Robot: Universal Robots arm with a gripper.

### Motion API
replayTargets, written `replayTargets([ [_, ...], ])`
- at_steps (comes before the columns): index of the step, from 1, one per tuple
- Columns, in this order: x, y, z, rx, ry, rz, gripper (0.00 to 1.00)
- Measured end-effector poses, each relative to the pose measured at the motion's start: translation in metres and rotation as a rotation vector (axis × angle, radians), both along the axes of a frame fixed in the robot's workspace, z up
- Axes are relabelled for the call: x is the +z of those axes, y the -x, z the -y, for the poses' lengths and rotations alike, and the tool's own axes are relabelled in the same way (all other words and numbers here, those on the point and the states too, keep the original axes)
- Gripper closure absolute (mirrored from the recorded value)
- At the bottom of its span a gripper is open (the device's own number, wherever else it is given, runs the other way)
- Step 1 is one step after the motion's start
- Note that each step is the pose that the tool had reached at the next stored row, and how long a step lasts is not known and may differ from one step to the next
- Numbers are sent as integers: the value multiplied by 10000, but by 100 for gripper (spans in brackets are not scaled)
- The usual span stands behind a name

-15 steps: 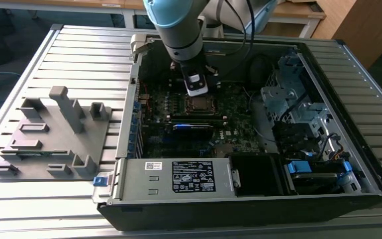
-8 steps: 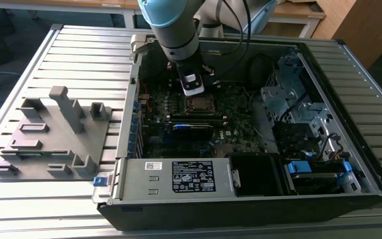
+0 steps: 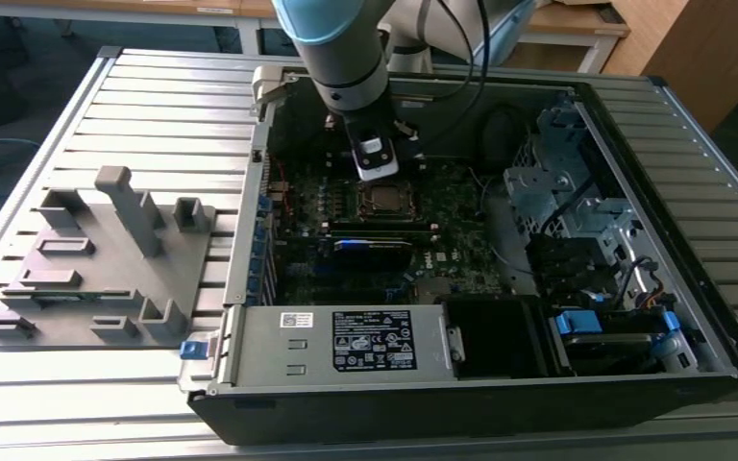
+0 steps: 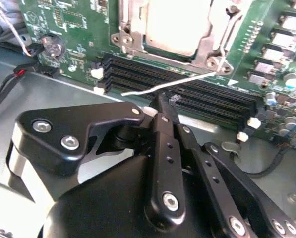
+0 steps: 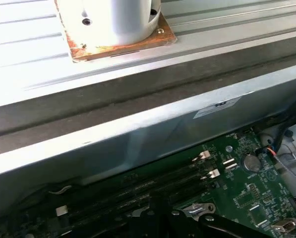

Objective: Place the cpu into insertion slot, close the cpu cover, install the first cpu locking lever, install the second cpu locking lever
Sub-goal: 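Install the first cpu locking lever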

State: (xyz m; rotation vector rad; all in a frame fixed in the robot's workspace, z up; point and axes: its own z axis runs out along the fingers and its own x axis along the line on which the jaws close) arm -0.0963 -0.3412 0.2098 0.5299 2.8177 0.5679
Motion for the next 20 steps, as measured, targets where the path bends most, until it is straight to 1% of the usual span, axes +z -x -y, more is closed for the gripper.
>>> replayTargets([
  [2, 0, -33, 0, -10, 1, 0, 90],
  [5, 4, -39, 3, -16, -6, 0, 90],
  [10, 44, -40, 15, -15, -111, 1, 90],
  [13, 55, -40, 37, -14, -134, 0, 90],
  [18, 59, -44, 92, -17, -139, 0, 90],
  [20, 51, -43, 98, -22, -140, 4, 90],
])
